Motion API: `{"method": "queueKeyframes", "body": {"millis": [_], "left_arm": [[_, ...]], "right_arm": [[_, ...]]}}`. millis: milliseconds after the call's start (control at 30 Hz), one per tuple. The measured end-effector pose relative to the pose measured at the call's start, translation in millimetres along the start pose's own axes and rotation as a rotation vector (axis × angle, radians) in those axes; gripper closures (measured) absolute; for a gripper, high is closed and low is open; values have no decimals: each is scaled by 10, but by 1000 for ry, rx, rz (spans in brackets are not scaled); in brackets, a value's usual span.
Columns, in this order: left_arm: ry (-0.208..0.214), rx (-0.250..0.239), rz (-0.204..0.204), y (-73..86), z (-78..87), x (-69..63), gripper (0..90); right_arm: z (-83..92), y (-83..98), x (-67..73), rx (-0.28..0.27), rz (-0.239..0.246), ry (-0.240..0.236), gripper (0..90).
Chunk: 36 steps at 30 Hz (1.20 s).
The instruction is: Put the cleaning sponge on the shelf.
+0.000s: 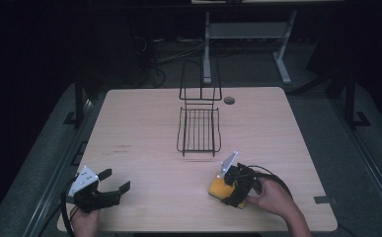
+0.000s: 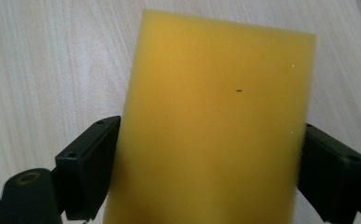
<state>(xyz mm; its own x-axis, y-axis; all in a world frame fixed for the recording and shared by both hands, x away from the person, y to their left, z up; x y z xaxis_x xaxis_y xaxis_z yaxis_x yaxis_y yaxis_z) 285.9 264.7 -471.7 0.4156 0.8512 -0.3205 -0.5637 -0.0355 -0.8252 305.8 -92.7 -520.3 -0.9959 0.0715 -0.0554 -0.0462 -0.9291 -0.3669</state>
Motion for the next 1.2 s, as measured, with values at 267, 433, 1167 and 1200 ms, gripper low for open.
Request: {"method": "queueKeyframes", "body": {"millis": [267,433,1167,1200], "left_arm": [[2,0,-1,1,-1,-5,128],[2,-1,0,0,3,-1,128],[2,-4,-1,-4,12,-1,128],[1,-4,-1,-4,11,-2,128]], "right_arm": [[-30,4,6,6,5,-1,144],[-46,12,3,3,6,1,151],[-3,22,30,-3,34,8,204],[-1,22,33,-5,35,6,205]]}}
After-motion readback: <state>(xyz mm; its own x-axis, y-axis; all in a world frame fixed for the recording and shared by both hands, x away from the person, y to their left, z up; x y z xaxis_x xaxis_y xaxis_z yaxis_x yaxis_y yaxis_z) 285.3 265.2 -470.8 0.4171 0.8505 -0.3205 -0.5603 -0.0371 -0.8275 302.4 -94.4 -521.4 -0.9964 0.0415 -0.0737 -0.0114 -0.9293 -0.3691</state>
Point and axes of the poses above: each handheld gripper's, and its own axes: z roughly backward along the jaws, y roughly out of its underside, x roughly to its left, the point moved 8 cm from there along -z, roughly forward along the jaws, and after that the axes turned 15 degrees about z, right-handed, at the moved point
